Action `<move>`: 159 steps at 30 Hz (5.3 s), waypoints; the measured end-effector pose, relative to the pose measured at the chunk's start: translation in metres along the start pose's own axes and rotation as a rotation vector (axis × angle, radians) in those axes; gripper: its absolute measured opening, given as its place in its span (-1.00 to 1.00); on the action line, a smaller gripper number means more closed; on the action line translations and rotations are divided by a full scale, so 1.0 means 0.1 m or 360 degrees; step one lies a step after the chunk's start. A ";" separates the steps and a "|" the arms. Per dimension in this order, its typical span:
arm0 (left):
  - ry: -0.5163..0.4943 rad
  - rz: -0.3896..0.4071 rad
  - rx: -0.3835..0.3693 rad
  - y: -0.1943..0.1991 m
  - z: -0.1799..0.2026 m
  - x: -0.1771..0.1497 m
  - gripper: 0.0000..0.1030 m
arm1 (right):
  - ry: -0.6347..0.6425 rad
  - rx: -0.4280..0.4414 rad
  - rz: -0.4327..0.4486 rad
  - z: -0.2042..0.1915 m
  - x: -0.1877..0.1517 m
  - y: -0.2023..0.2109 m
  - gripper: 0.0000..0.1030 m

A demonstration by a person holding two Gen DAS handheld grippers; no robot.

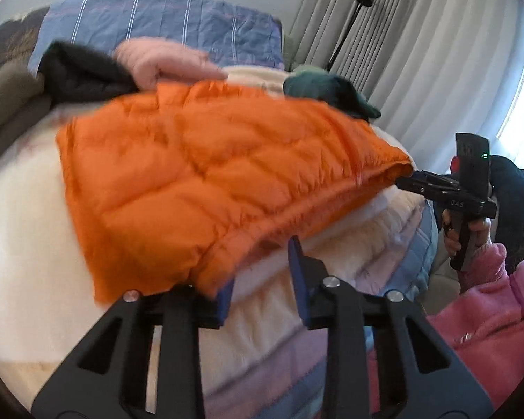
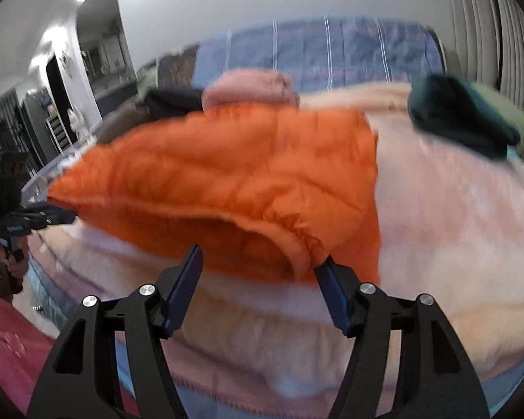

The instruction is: Fold large clothes

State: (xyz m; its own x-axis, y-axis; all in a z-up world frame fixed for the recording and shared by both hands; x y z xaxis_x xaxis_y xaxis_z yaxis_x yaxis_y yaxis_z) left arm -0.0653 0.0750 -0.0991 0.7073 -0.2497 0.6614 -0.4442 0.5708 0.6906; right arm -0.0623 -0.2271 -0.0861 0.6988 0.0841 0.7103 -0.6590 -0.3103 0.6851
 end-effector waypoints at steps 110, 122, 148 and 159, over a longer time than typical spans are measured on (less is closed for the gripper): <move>0.0390 -0.0217 0.0864 -1.91 -1.32 1.79 0.96 | -0.0449 -0.0507 -0.0308 0.61 1.61 -2.54 0.97; 0.0343 -0.0082 0.0844 -1.53 -1.09 1.79 0.88 | -0.0411 -0.0474 -0.0256 0.47 1.66 -2.09 0.92; 0.0109 -0.0152 0.0880 -1.32 -0.54 0.87 0.96 | -0.0185 -0.0468 -0.0255 -0.08 0.64 -1.67 0.97; 0.0099 -0.0066 0.0747 -0.69 -0.30 0.55 0.96 | -0.0165 -0.0434 -0.0276 -0.23 0.33 -1.15 0.97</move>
State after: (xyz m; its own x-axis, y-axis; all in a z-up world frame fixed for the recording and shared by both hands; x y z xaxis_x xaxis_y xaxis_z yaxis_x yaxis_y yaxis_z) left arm 0.0209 0.0451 -0.1187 0.7547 -0.2096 0.6216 -0.6055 0.1423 0.7831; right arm 0.0298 -0.1668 -0.1380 0.8223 0.0124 0.5689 -0.5682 -0.0341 0.8222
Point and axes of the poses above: each gripper's, at about its wrist camera, not at the fingertips, and y roughly against the way its jaws point, z to its right, x to its top, the point moved 5 cm from there along -y, roughly the way its jaws point, and after that the axes turned 8 degrees about -z, right-handed, at the moved point
